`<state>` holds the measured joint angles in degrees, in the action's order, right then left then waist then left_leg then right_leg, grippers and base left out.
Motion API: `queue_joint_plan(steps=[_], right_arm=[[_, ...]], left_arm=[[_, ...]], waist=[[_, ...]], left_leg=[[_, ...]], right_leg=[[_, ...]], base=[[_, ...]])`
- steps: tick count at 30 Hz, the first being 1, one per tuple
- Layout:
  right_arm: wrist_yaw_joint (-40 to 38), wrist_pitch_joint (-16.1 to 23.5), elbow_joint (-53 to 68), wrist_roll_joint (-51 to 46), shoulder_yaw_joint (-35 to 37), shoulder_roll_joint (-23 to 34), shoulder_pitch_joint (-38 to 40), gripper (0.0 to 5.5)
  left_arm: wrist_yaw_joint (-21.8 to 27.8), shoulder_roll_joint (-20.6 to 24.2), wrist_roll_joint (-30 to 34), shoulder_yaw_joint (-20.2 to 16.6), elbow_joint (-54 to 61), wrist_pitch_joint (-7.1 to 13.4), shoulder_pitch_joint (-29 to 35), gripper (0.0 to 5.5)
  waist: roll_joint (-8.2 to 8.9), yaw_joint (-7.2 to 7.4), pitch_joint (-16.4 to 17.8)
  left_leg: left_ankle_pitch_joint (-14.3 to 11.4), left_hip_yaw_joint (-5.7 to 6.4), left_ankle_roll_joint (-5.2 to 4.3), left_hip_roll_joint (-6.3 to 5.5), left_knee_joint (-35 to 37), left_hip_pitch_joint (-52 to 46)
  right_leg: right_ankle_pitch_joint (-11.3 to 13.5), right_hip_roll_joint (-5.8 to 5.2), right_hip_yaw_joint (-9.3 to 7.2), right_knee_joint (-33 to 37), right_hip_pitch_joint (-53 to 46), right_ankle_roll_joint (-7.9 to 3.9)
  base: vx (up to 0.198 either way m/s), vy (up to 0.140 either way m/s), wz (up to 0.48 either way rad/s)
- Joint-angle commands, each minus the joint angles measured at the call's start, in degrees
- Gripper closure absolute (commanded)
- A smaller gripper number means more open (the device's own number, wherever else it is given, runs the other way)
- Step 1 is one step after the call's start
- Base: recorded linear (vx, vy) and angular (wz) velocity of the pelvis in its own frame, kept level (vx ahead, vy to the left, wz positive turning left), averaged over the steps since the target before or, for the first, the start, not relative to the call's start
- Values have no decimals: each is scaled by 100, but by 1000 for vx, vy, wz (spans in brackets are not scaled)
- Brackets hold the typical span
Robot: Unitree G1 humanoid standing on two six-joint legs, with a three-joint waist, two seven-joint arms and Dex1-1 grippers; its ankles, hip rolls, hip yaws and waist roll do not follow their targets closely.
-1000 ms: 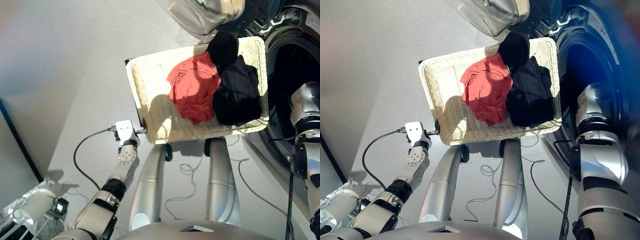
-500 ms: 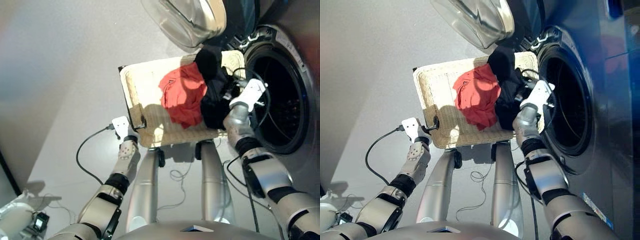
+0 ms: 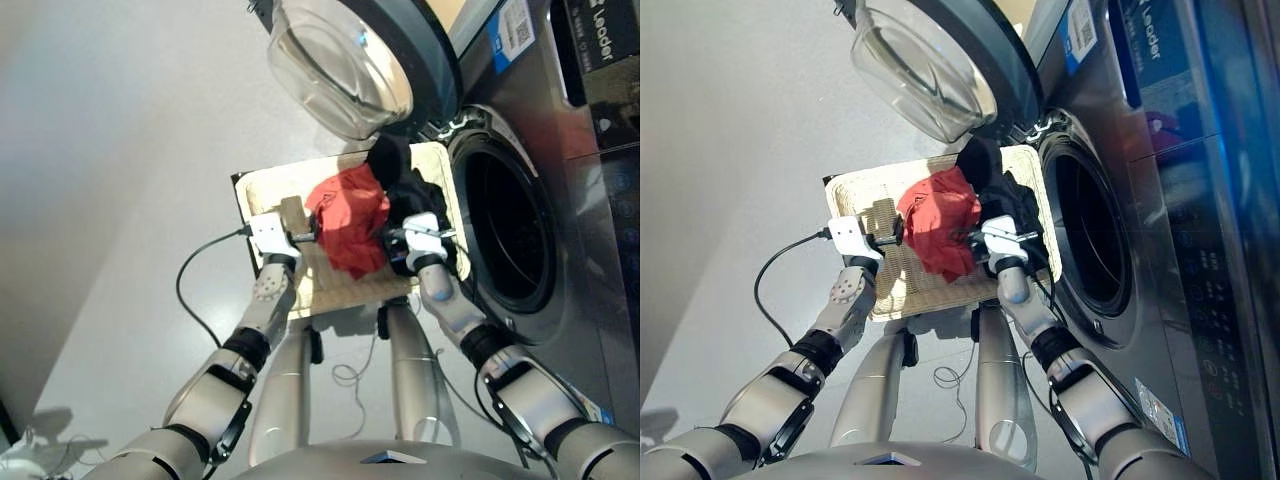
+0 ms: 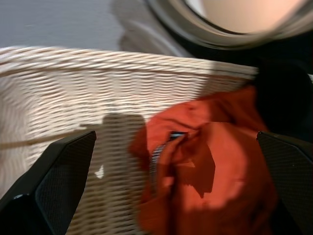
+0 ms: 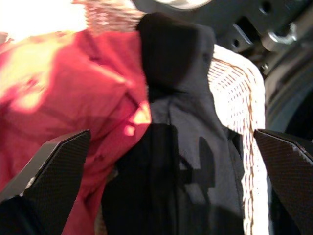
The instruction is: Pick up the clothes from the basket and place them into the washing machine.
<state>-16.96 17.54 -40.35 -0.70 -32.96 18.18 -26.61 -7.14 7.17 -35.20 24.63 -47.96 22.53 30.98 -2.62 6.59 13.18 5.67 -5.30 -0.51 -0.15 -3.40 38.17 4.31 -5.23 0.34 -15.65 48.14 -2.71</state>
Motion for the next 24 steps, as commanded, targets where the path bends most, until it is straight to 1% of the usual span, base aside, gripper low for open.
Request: queue_joint_plan(steps=[1, 4, 7, 11, 12, 13, 14, 15, 16, 17, 18, 20, 21, 22, 24], right_arm=[[63, 119, 596, 813, -300, 192, -271, 0], [91, 80, 863, 1053, -385, 333, -293, 0], [22, 80, 1008, 1097, -326, 352, -321, 0], [-59, 108, 1243, 1158, -303, 361, -369, 0], [-59, 108, 1243, 1158, -303, 361, -369, 0], [-63, 132, 1431, 1177, -289, 393, -374, 0], [-66, 155, 1535, 1163, -270, 408, -381, 0], [-64, 153, 1539, 1163, -268, 410, -380, 0], [-66, 179, 1687, 1149, -253, 419, -392, 0], [-67, 213, 1870, 1127, -221, 445, -397, 0], [-86, 231, 1945, 1101, -186, 444, -411, 0], [-98, 269, 2120, 1059, -152, 445, -421, 0], [-105, 278, 2176, 1030, -134, 428, -424, 0], [-108, 296, 2234, 1011, -118, 419, -420, 0], [-136, 331, 2333, 994, -93, 397, -422, 0]], left_arm=[[104, -15, 393, -22, -388, -10, 386, 0], [108, -76, 549, 29, -669, -115, 541, 0], [60, -110, 671, -53, -1012, -209, 723, 0], [28, -83, 767, -67, -1107, -253, 839, 0], [28, -83, 767, -67, -1107, -253, 839, 0], [3, -40, 851, -74, -1137, -278, 928, 0], [-21, -22, 877, -78, -1152, -282, 969, 0], [-22, -23, 877, -78, -1152, -283, 970, 0], [-35, 5, 878, -97, -1147, -298, 1011, 0], [-70, 31, 820, -155, -1175, -310, 1096, 0], [-85, 56, 786, -178, -1163, -313, 1142, 0], [-126, 124, 757, -221, -1175, -326, 1238, 0], [-145, 154, 768, -246, -1219, -335, 1280, 0], [-163, 187, 772, -282, -1252, -347, 1331, 0], [-206, 233, 746, -332, -1307, -351, 1425, 0]], waist=[[158, 27, 184], [160, 92, 213], [161, 176, 260], [167, 262, 318], [167, 262, 316], [156, 286, 354], [163, 302, 359], [161, 298, 348], [174, 323, 368], [197, 360, 383], [193, 378, 376], [193, 408, 378], [196, 418, 387], [199, 443, 385], [209, 456, 369]], left_leg=[[-293, 123, -180, -87, -298, -40], [-322, 66, -170, -63, -321, -14], [-377, 6, -167, -35, -382, 81], [-514, -6, -177, 17, -664, 384], [-514, -6, -177, 18, -665, 386], [-794, 27, -185, 88, -906, 519], [-875, 22, -173, 104, -1045, 646], [-884, 21, -173, 107, -1062, 666], [-957, 6, -165, 131, -1179, 776], [-1057, 10, -126, 194, -1411, 1014], [-1128, 20, -102, 216, -1549, 1142], [-1244, 53, -62, 275, -1825, 1385], [-1268, 84, -52, 297, -1925, 1493], [-1311, 84, -46, 321, -2026, 1609], [-1355, 144, -41, 358, -2163, 1810]], right_leg=[[337, 22, -99, 973, -589, -489], [310, 51, -59, 949, -540, -481], [284, 92, -32, 905, -412, -473], [199, 149, -22, 726, -129, -438], [198, 149, -22, 726, -128, -438], [14, 216, 10, 559, -7, -454], [-5, 250, 34, 483, 126, -445], [-8, 253, 35, 475, 143, -445], [-39, 288, 37, 418, 250, -441], [-83, 316, 48, 274, 453, -427], [-126, 339, 52, 179, 565, -421], [-231, 395, 63, -72, 812, -400], [-276, 403, 48, -164, 920, -392], [-295, 426, 49, -243, 1027, -389], [-332, 457, 23, -377, 1216, -384]], base=[[25, -7, -219], [6, -3, -61], [0, 0, 0], [2, -13, -30], [99, -25, -48], [95, -11, -44], [95, -11, -33], [0, 0, 0], [0, 0, 0], [0, 0, 0], [0, 0, 0], [0, 0, 0], [0, 0, 0], [0, 0, 0], [0, 0, 0]])
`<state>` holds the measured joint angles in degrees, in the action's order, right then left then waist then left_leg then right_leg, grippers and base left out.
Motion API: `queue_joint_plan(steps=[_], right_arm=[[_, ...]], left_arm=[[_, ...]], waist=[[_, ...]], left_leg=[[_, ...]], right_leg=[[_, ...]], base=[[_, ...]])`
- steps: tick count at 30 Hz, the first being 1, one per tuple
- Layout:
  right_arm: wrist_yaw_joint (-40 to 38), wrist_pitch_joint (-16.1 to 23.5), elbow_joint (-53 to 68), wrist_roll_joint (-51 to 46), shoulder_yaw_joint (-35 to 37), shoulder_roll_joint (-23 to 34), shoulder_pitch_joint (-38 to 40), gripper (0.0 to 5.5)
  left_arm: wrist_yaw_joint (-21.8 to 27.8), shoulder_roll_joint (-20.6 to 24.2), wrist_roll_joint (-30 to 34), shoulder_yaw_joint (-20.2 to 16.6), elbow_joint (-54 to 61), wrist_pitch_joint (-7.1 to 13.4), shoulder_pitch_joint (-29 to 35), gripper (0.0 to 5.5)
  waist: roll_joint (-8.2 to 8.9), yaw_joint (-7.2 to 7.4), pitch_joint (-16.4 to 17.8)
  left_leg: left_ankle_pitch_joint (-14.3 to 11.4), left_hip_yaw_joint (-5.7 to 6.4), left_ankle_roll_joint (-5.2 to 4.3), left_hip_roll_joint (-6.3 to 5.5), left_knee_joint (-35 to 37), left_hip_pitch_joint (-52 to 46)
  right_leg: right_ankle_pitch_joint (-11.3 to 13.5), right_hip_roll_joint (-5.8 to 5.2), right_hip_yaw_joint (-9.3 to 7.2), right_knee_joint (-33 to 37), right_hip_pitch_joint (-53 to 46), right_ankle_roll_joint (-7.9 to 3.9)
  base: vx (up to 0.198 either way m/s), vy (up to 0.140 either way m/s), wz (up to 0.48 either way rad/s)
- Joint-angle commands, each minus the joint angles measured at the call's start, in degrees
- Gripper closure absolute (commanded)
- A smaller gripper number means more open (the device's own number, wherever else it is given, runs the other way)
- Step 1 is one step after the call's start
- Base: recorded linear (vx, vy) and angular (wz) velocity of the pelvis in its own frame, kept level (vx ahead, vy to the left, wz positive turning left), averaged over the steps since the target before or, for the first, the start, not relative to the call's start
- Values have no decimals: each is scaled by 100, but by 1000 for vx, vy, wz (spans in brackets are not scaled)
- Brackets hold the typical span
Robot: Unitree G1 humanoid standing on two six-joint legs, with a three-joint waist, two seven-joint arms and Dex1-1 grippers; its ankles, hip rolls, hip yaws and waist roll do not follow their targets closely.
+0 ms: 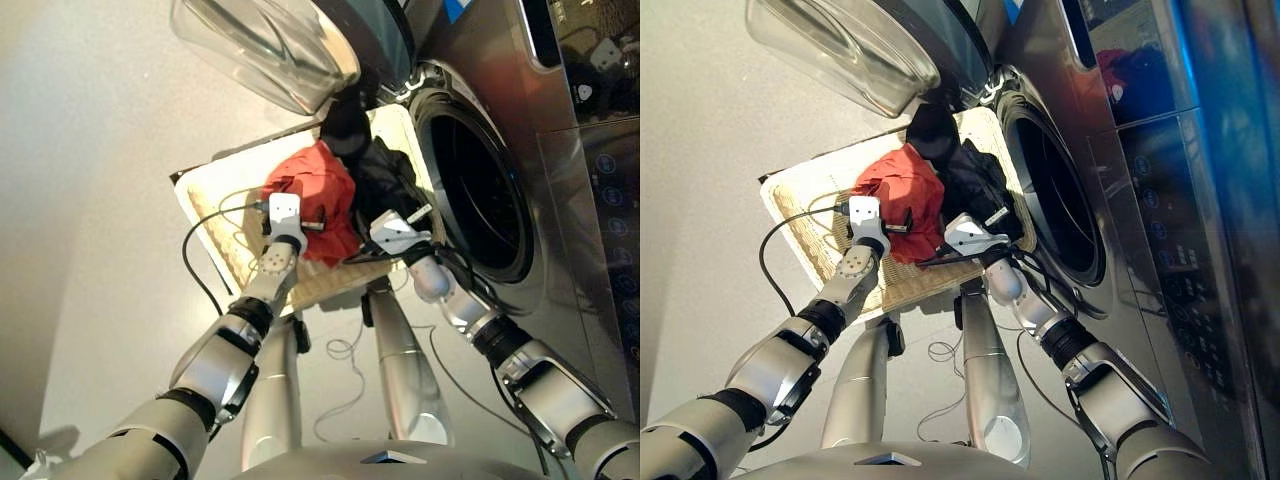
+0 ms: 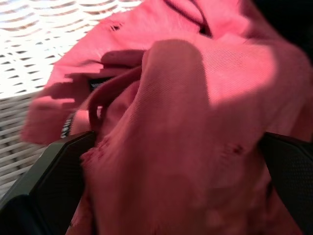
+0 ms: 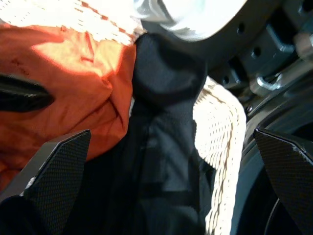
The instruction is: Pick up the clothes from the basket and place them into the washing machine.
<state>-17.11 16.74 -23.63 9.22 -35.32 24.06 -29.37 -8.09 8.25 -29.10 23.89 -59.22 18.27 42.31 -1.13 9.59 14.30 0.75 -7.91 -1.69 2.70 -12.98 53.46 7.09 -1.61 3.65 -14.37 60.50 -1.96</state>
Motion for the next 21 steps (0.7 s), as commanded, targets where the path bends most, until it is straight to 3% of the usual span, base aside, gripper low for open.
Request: queue_joint_plan(steps=[1, 7, 8, 9, 11, 12, 18, 21], right_arm=[[-121, 411, 661, 1, 143, -191, -146, 0], [-135, 532, 1022, -159, 307, -180, -84, 0], [-121, 553, 1059, -191, 336, -179, -68, 0], [-108, 582, 1092, -241, 372, -196, -38, 0], [-94, 583, 1030, -292, 386, -227, -9, 0], [-72, 574, 991, -319, 395, -252, 20, 0], [-21, 540, 765, -354, 425, -277, 92, 0], [-23, 469, 301, -362, 357, -312, 109, 0]], left_arm=[[-110, 125, 136, -257, -181, 75, 292, 0], [-176, 213, 140, -448, -512, 19, 584, 0], [-175, 217, 130, -467, -547, 15, 619, 45], [-166, 229, 127, -507, -593, 12, 650, 287], [-172, 233, 118, -562, -668, -19, 674, 401], [-167, 234, 94, -582, -691, -33, 679, 550], [-94, 136, 122, -565, -643, -25, 535, 550], [3, 90, 18, -471, -424, 47, 282, 550]], waist=[[59, 156, 254], [121, 274, 177], [119, 282, 140], [129, 300, 120], [133, 298, 56], [128, 304, 34], [75, 293, -111], [36, 214, -154]], left_leg=[[-865, 406, 77, 73, -1208, 286], [-1034, 542, 91, 149, -1664, 871], [-1064, 551, 98, 159, -1762, 999], [-1102, 552, 113, 160, -1854, 1081], [-1133, 563, 134, 183, -1987, 1246], [-1149, 574, 142, 186, -2027, 1278], [-1132, 601, 147, 155, -1981, 1240], [-1032, 604, 115, 93, -1705, 911]], right_leg=[[-611, 96, -309, -506, -15, -459], [-656, 189, -374, -894, 581, -439], [-660, 197, -385, -914, 667, -435], [-652, 241, -383, -958, 751, -436], [-643, 270, -386, -1029, 880, -425], [-640, 277, -382, -1044, 906, -422], [-617, 225, -406, -1034, 856, -402], [-542, 113, -420, -857, 527, -403]], base=[[0, 0, 0], [0, 0, 0], [0, 0, 0], [0, 0, 0], [0, 0, 0], [0, 0, 0], [0, 0, 0], [0, 0, 0]])
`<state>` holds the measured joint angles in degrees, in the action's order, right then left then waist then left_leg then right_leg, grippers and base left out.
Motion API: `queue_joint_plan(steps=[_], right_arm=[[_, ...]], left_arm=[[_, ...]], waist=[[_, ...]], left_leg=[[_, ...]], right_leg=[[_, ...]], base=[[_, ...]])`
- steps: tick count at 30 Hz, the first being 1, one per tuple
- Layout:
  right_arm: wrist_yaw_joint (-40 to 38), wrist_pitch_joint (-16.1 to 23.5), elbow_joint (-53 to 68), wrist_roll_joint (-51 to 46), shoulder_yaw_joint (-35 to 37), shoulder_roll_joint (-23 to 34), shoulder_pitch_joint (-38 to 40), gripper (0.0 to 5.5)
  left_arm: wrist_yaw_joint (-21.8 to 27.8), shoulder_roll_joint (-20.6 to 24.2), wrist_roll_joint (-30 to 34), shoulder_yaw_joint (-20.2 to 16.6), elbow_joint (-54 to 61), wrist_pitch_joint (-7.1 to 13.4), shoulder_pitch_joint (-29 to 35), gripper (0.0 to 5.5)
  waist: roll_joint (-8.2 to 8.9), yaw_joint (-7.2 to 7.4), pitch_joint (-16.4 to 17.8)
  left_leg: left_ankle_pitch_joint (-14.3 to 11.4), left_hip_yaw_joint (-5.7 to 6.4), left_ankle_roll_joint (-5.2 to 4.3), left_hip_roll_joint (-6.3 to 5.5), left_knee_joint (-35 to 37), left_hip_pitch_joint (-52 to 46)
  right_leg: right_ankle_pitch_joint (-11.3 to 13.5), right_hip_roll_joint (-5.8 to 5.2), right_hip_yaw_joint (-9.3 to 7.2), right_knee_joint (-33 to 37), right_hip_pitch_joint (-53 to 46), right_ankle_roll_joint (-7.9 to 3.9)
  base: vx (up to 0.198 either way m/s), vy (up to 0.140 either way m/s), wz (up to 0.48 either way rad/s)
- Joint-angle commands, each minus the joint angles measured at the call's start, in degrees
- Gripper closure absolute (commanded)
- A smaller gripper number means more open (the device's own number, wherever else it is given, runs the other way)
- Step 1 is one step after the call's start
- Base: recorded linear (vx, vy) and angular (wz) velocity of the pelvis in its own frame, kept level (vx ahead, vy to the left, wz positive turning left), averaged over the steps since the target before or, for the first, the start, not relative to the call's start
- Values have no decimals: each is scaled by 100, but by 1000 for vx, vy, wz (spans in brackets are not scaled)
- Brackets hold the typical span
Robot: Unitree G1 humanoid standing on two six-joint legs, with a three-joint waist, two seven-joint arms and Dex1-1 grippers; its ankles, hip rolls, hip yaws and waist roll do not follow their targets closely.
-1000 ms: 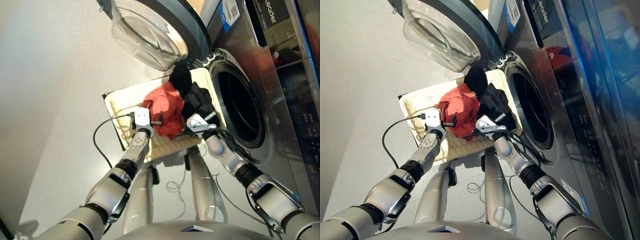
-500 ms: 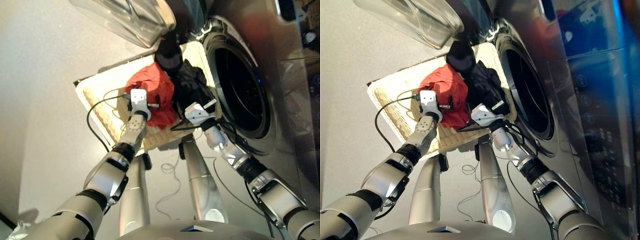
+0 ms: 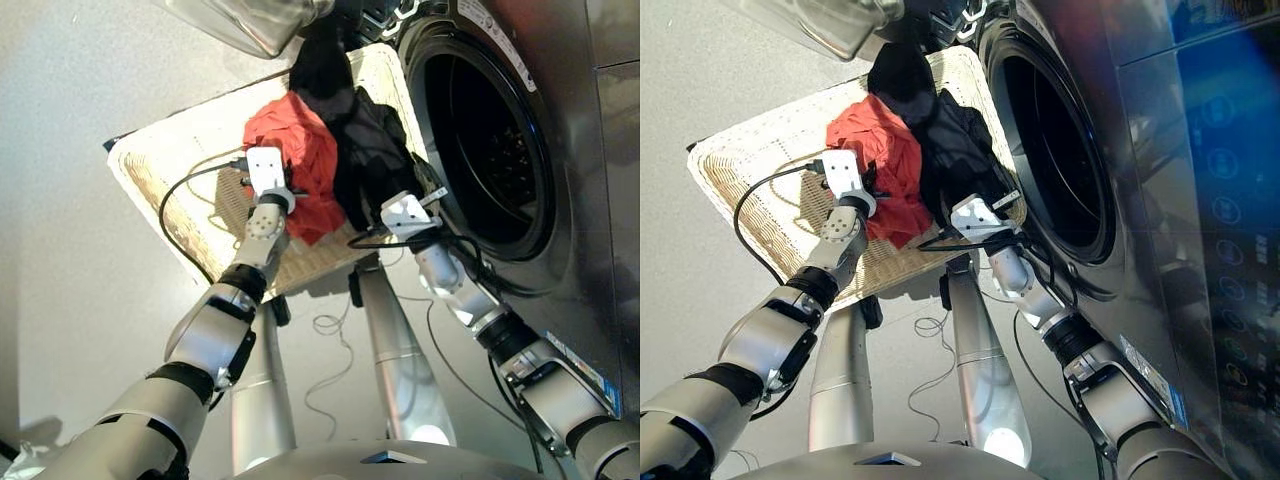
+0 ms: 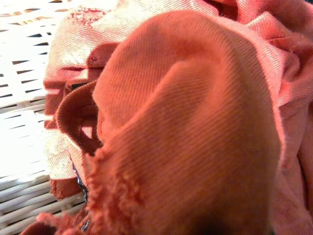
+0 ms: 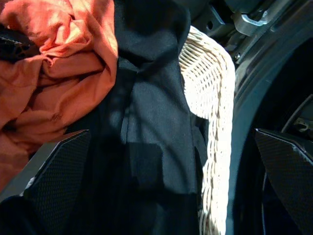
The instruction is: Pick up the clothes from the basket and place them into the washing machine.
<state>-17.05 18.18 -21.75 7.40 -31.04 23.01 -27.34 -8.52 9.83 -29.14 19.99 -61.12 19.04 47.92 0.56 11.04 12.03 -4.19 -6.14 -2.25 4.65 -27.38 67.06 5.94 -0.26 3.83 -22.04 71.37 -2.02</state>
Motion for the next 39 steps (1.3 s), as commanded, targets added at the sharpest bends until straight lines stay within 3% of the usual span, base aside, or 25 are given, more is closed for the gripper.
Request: queue_joint_plan(steps=[1, 4, 10, 11, 13, 18, 22, 26, 39], right_arm=[[-32, 331, 104, -179, -75, -212, -98, 0], [-19, 203, -635, -183, -201, -278, -136, 0], [111, 44, -1529, -276, -248, -370, -17, 0], [136, 32, -1638, -266, -258, -371, 9, 0], [206, -17, -1870, -253, -268, -385, 100, 0], [460, -85, -2052, -234, -326, -386, 394, 0], [695, -67, -1812, -250, -399, -327, 620, 0], [1073, -24, -1422, -401, -470, -254, 919, 0], [2008, 62, -515, 188, -1343, -124, 982, 0]], left_arm=[[46, -66, 20, -80, -232, -30, -282, 550], [200, -103, -250, -47, 56, 41, -545, 550], [452, -187, -485, 54, 433, 79, -1014, 550], [501, -202, -519, 63, 480, 105, -1098, 550], [585, -264, -615, 115, 599, 111, -1271, 550], [813, -313, -871, 235, 1123, 96, -1771, 550], [978, -294, -1017, 292, 1453, 46, -2041, 550], [1179, -237, -1299, 331, 2068, -11, -2505, 550], [1758, -251, -1689, 706, 2837, -445, -3297, 550]], waist=[[-127, 73, 89], [-141, -49, 171], [-121, -229, 234], [-73, -208, 257], [-73, -278, 228], [-69, -419, 167], [-63, -450, 114], [-72, -505, -69], [-179, -616, -665]], left_leg=[[-530, 425, 172, -105, -245, -478], [-327, 420, 95, -180, 317, -1279], [-25, 385, 1, -411, 1208, -2651], [201, 331, 11, -477, 1339, -2761], [294, 331, -23, -507, 1622, -3208], [466, 383, -49, -493, 2204, -4278], [521, 417, -44, -496, 2437, -4738], [589, 389, -33, -495, 2805, -5357], [553, 340, -26, -463, 3235, -6376]], right_leg=[[-423, -25, -437, -79, -585, -397], [-286, -216, -476, 353, -1379, -435], [-129, -351, -569, 1113, -2727, -485], [24, -407, -583, 1243, -2871, -459], [44, -441, -649, 1445, -3304, -478], [27, -453, -762, 1802, -4331, -501], [14, -439, -820, 1969, -4786, -504], [-14, -415, -879, 2267, -5390, -530], [-164, -332, -870, 2692, -6383, -540]], base=[[0, 0, 0], [0, 0, 0], [-1, 4, 65], [-59, 6, 198], [3, 1, 118], [76, -10, 91], [60, 4, 171], [105, -4, 18], [88, -15, 22]])
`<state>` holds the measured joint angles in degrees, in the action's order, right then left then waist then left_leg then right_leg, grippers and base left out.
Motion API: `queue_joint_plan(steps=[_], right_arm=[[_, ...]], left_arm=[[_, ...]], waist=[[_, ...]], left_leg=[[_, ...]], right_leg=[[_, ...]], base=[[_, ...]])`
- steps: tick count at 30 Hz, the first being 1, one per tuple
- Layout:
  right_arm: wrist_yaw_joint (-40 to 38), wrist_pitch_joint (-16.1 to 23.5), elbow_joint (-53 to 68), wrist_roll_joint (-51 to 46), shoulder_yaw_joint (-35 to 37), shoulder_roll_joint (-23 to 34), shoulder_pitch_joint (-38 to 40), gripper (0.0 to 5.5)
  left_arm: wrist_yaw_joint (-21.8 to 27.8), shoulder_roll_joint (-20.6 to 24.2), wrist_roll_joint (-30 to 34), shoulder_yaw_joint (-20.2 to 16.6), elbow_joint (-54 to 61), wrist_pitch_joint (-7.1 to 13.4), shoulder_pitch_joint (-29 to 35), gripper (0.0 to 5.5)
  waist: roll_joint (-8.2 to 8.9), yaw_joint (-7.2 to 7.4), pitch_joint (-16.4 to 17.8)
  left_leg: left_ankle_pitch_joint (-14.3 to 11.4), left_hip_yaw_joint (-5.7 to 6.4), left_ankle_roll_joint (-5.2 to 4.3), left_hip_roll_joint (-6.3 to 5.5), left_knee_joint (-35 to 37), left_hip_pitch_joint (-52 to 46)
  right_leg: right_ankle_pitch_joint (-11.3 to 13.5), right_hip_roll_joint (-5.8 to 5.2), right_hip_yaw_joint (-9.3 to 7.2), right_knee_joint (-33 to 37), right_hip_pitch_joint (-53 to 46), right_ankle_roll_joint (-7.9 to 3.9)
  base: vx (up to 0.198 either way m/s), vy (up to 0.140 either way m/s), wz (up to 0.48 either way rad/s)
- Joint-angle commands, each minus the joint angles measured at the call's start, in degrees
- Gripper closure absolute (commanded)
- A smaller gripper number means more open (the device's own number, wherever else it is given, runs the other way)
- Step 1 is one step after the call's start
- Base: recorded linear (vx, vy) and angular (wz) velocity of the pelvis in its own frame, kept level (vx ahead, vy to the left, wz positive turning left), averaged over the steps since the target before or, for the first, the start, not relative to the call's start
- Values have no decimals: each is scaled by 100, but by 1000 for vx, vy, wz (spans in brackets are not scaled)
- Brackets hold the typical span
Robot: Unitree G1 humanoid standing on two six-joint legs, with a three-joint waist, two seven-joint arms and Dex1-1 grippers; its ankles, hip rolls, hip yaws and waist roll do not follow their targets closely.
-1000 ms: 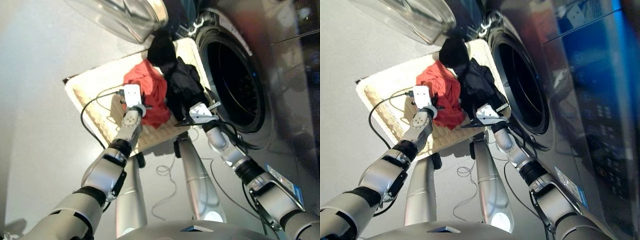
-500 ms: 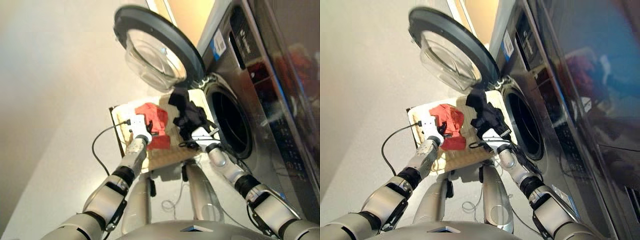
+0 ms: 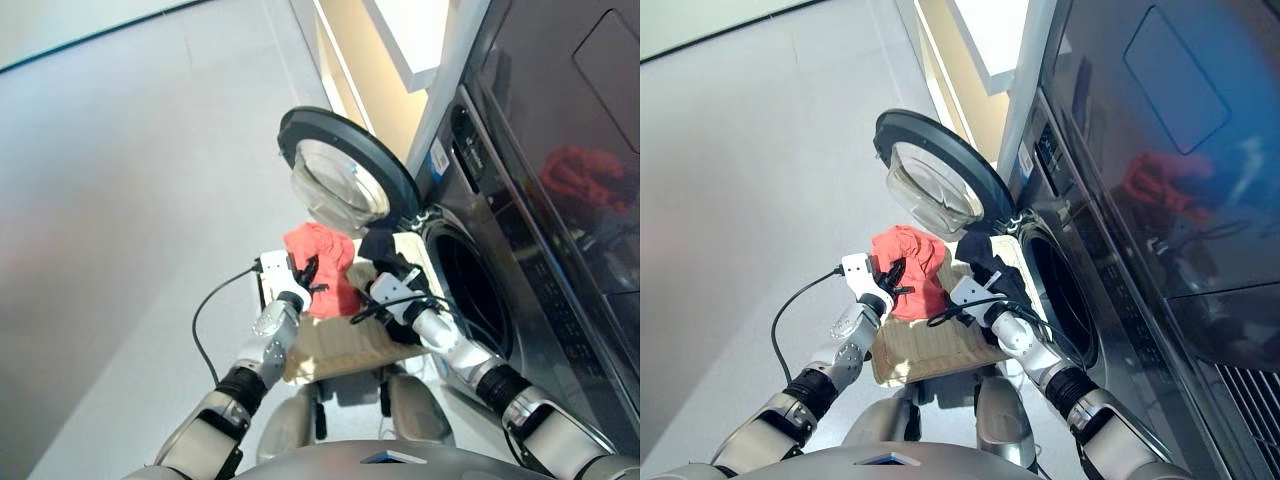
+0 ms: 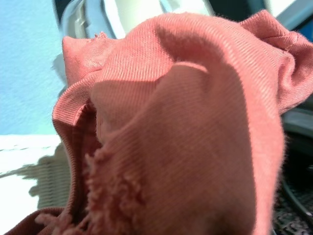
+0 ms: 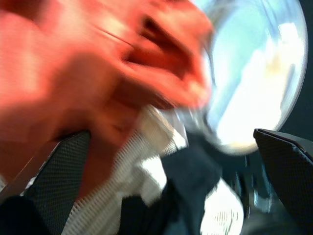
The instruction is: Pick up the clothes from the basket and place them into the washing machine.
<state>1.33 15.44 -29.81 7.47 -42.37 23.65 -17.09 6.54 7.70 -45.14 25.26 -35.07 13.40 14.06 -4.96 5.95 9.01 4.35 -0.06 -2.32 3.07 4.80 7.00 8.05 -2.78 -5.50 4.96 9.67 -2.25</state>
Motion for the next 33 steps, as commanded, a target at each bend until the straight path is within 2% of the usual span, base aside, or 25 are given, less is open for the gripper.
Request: queue_joint_plan(steps=[1, 7, 14, 22, 23, 24, 25, 33], right_arm=[[209, 347, 308, 223, -258, -177, -79, 0], [370, 361, 386, 338, -436, -226, -175, 0], [255, 316, 161, 578, -421, -316, -418, 0], [30, 202, -237, 657, -111, -496, -625, 0], [25, 206, -231, 651, -96, -498, -629, 229], [2, 210, -225, 625, -47, -514, -619, 513], [-29, 207, -238, 627, -16, -510, -626, 550], [-43, 195, -160, 470, 229, -457, -363, 550]], left_arm=[[273, -32, -98, 208, 274, 105, 85, 550], [388, -11, -184, 422, 592, -5, 55, 550], [682, 247, -414, 774, 1440, -201, -102, 550], [1008, 517, -754, 1051, 2084, -450, -246, 550], [1038, 534, -795, 1070, 2134, -478, -271, 550], [1050, 557, -825, 1080, 2170, -500, -300, 550], [1072, 585, -836, 1105, 2220, -509, -306, 550], [1138, 644, -854, 1072, 2190, -529, -346, 550]], waist=[[369, -109, -389], [338, -137, -507], [294, -203, -577], [273, -281, -686], [276, -289, -691], [281, -296, -701], [289, -303, -712], [391, -321, -806]], left_leg=[[-309, -254, -20, -292, 20, -396], [-345, -203, -18, -275, 20, -520], [-383, -119, -16, -252, 20, -620], [-415, -33, -27, -232, 20, -742], [-418, -24, -26, -235, 20, -749], [-421, -20, -26, -236, 20, -756], [-426, -6, -28, -230, 20, -763], [-450, 30, -26, -223, 20, -828]], right_leg=[[-385, -78, 59, -2, -242, -514], [-471, -69, 15, 4, -418, -508], [-559, -68, -77, 4, -570, -517], [-669, -55, -200, 4, -761, -506], [-676, -51, -207, 4, -774, -503], [-681, -48, -222, 4, -786, -501], [-688, -46, -226, 4, -794, -503], [-694, -43, -286, 4, -874, -512]], base=[[0, 0, 0], [43, -16, -6], [8, -4, 2], [14, -2, 41], [0, 0, 0], [0, 0, 0], [0, 0, 0], [0, 0, 0]])
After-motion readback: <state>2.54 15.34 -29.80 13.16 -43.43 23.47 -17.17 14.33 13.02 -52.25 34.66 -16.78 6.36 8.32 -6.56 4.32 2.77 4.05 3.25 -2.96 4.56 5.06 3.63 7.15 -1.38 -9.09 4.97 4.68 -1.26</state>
